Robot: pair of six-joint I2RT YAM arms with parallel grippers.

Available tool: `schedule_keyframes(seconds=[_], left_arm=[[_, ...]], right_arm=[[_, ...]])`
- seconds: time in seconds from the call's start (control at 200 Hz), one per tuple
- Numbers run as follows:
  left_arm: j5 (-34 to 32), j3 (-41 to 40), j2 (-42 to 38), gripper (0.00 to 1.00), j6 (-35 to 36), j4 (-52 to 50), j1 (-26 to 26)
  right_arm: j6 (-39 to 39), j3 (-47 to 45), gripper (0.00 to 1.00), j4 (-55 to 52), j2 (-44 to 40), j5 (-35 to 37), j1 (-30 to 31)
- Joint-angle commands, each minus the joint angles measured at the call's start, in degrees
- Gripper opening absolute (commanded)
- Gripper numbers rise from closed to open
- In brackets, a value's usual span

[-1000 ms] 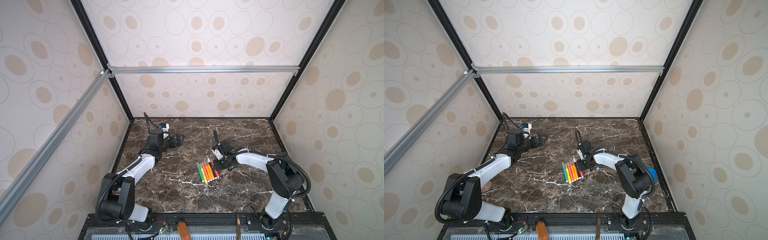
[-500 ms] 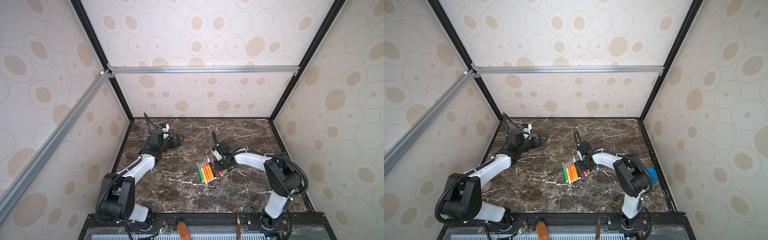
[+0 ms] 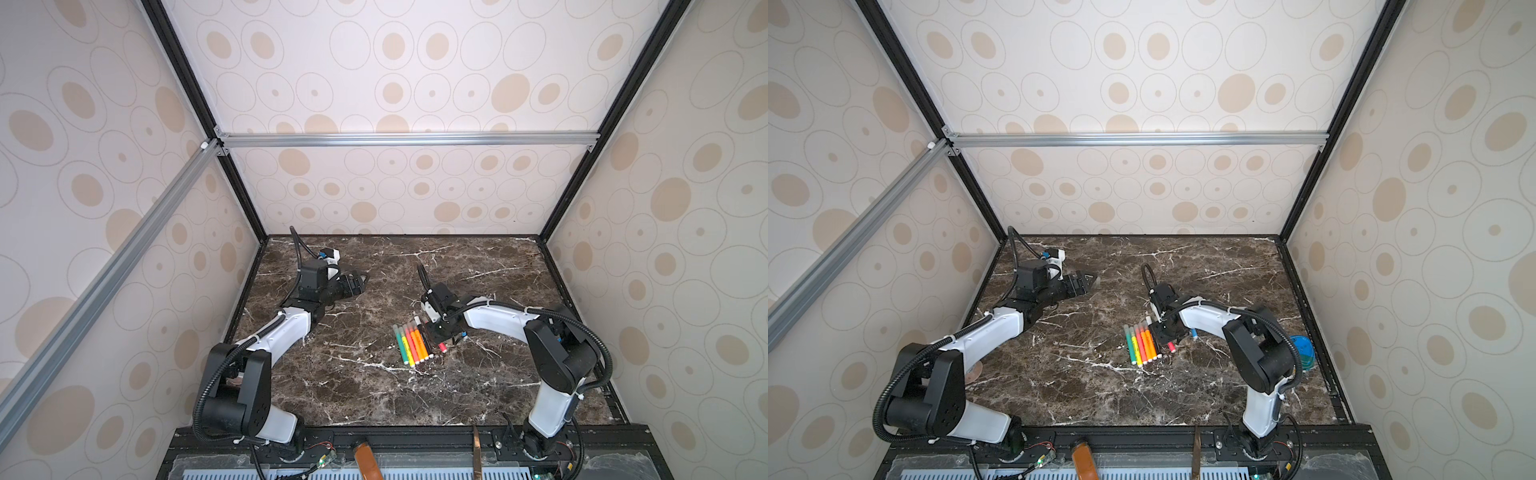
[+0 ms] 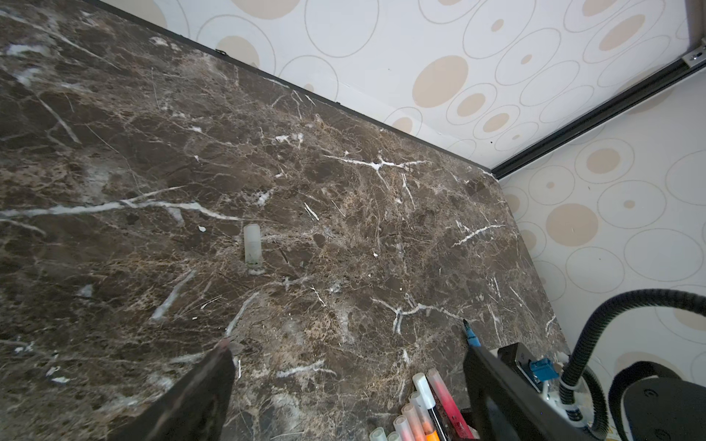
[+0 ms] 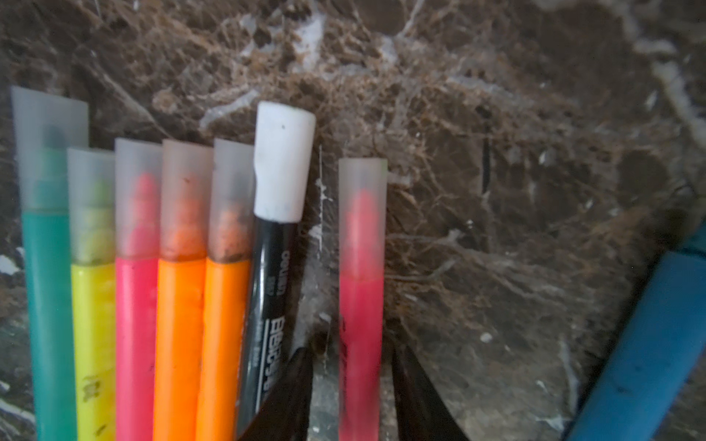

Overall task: Remove pen caps from pens
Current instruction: Pick up the pen from the center of the table.

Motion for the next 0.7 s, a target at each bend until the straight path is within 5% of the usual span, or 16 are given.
schedule_keyframes(seconds=[0.0, 0.305, 0.695], left_arm=[[0.25, 1.90, 0.24, 0.95, 0.65, -0.76, 0.16], [2.60, 2.15, 0.71, 0.91, 0.25, -0.12, -0.18], [9.06, 2.42, 7.78, 0.83, -4.96, 8.48, -11.21]], right_arm=[[-0.39, -1.30, 0.34, -5.69, 3.86, 3.11, 0.04], [-0.53, -1.83, 0.07, -5.43, 2.62, 3.72, 0.08], [-0.17, -0.95, 0.02, -0.75, -11.75, -2.71, -0.54]])
